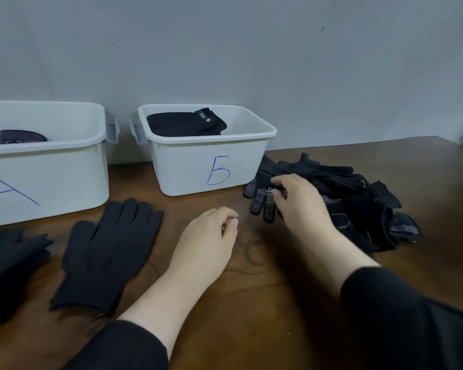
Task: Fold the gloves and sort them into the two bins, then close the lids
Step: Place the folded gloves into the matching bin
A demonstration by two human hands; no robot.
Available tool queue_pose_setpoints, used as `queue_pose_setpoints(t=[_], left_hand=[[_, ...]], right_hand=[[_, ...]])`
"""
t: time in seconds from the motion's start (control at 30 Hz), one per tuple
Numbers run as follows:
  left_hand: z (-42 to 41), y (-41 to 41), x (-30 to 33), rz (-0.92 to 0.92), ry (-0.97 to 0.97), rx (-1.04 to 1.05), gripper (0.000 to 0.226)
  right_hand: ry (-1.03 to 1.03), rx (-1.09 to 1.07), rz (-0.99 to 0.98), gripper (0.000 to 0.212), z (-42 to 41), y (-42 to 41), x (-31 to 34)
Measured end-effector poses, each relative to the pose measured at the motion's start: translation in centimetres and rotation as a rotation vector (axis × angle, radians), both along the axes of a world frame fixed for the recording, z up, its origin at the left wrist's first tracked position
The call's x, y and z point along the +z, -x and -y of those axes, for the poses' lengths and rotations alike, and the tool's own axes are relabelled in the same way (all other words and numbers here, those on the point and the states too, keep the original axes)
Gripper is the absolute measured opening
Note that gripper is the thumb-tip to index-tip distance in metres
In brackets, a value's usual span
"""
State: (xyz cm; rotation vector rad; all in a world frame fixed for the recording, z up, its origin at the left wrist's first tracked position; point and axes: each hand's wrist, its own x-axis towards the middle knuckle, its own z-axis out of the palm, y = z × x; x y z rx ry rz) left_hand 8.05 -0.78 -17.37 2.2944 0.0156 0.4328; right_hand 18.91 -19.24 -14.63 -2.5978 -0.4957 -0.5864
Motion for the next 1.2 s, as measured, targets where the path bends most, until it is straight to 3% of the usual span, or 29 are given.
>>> queue_pose_setpoints(t=[0.17, 0.3, 0.37, 0.6, 0.67, 0.73, 0.83, 0.93, 1.0, 1.07, 1.2], left_hand=[[-0.4, -0.3, 0.2, 0.002, 0.019, 0.007, 0.022], [-0.8, -0.7, 0.3, 0.014, 0.027, 0.028, 0.023], [-1.0, -0.8, 0.3, 0.032, 0.045, 0.038, 0.023], [-0.8, -0.7, 0.7, 0.101, 0.066, 0.045, 0.022], [-0.6, -0.5, 1.0, 0.141, 0.146, 0.04, 0.022], [-0.5, -0.3, 1.5, 0.162, 0.299, 0.025, 0.026], [-0.2, 0.3, 2.3, 0.077, 0.571, -0.066, 0.04], [-0.2, 1.0, 2.7, -0.037, 0.844, -0.138, 0.05], [-0.2, 1.7, 2.7, -0.066, 0.959, -0.173, 0.046], [-0.4, 2.7, 3.0, -0.057, 1.0, -0.171, 0.031], [-1.2, 4.5, 3.9, -0.071, 0.974, -0.113, 0.018]], right_hand=[[0.443, -0.112, -0.127, 0.043, -0.3, -6.1, 2.2], [0.634, -0.145, -0.15, 0.027, 0.1, -8.6, 1.3], [0.555, -0.171, -0.07, 0.019, 0.4, -9.1, 0.9], [-0.198, -0.055, 0.041, 0.015, 1.4, -5.6, 6.7], [-0.351, 0.007, -0.038, 0.015, 1.7, -3.9, 8.5], [-0.528, 0.137, -0.238, 0.02, 1.6, -1.8, 9.6], [-0.756, 0.342, -0.515, 0.022, 1.4, 1.0, 9.4], [-0.754, 0.41, -0.628, 0.027, 0.6, 4.3, 8.5], [-0.564, 0.406, -0.604, 0.026, 0.2, 6.1, 7.9], [-0.423, 0.389, -0.592, 0.03, -0.2, 7.7, 7.8], [-0.296, 0.448, -0.673, 0.014, -1.2, 9.7, 8.7]])
